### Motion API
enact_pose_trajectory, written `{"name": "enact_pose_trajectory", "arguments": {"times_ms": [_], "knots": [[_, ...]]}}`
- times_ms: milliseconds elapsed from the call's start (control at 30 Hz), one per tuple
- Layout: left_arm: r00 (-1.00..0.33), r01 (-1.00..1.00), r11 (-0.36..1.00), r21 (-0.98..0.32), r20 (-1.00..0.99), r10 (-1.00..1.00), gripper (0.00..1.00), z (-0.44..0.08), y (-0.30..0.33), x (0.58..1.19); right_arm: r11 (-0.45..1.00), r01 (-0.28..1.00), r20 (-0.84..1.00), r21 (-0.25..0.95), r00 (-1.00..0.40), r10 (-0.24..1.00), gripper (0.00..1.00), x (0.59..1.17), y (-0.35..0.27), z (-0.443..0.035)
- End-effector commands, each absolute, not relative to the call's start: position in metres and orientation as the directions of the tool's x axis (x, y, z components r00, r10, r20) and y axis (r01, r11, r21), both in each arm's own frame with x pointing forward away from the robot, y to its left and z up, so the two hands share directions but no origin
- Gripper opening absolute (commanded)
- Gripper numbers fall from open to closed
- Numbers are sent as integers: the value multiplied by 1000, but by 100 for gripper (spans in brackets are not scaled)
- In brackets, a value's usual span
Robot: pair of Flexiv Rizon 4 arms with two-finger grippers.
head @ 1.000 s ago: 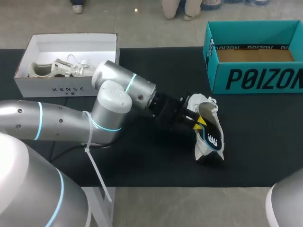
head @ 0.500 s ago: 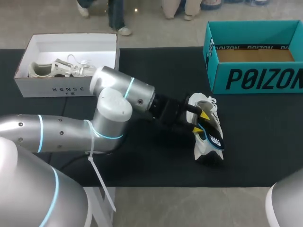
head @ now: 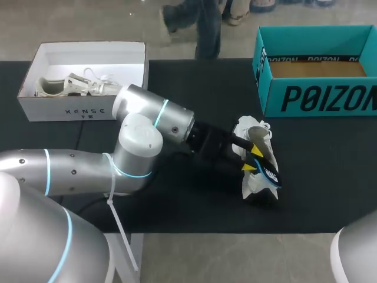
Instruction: Take the shoe out of the shoebox, open the shoe tongue, remove and reinsert the insole, then place the shoe into the shoebox
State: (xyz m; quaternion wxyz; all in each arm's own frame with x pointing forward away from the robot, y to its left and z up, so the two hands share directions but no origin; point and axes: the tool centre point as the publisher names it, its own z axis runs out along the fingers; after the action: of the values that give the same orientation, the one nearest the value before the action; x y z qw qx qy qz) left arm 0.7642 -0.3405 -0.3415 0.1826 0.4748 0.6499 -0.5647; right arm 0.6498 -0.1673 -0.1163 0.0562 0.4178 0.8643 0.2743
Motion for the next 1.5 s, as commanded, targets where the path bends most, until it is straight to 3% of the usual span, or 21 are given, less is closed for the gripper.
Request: {"name": "enact_pose_trajectory", "arguments": {"times_ms": [33,67,100,1133,1167,1200,1233,1267,1300,1333,1367,1433,1500], "knots": [[-487,817,-87,-570,-764,424,31,-343,-342,764,499,690,129,524,-644,754,100,647,-168,-118],[-489,817,-80,-571,-760,428,21,-343,-342,764,499,690,129,524,-644,754,100,647,-168,-118],[-492,816,-75,-573,-757,430,0,-342,-341,764,499,690,129,524,-644,754,100,647,-168,-118],[-426,845,-48,-533,-723,544,0,-365,-345,802,499,690,129,524,-644,754,100,647,-168,-118],[-425,845,-51,-533,-726,541,10,-364,-345,801,499,690,129,524,-644,754,100,647,-168,-118],[-427,844,-54,-534,-728,536,42,-363,-345,799,499,690,129,524,-644,754,100,647,-168,-118],[-428,844,-54,-534,-731,531,60,-362,-345,799,499,690,129,524,-644,754,100,647,-168,-118],[-430,845,-53,-533,-734,525,87,-361,-344,798,499,690,129,524,-644,754,100,647,-168,-118],[-438,843,-51,-535,-739,512,92,-356,-342,796,499,690,129,524,-644,754,100,647,-168,-118],[-439,844,-49,-534,-741,509,89,-354,-341,795,499,690,129,524,-644,754,100,647,-168,-118],[-439,846,-47,-531,-743,504,72,-352,-339,795,499,690,129,524,-644,754,100,647,-168,-118],[-446,847,-40,-530,-750,488,49,-346,-335,794,499,690,129,524,-644,754,100,647,-168,-118],[-449,849,-39,-526,-759,471,41,-340,-332,790,499,690,129,524,-644,754,100,647,-168,-118]]}}
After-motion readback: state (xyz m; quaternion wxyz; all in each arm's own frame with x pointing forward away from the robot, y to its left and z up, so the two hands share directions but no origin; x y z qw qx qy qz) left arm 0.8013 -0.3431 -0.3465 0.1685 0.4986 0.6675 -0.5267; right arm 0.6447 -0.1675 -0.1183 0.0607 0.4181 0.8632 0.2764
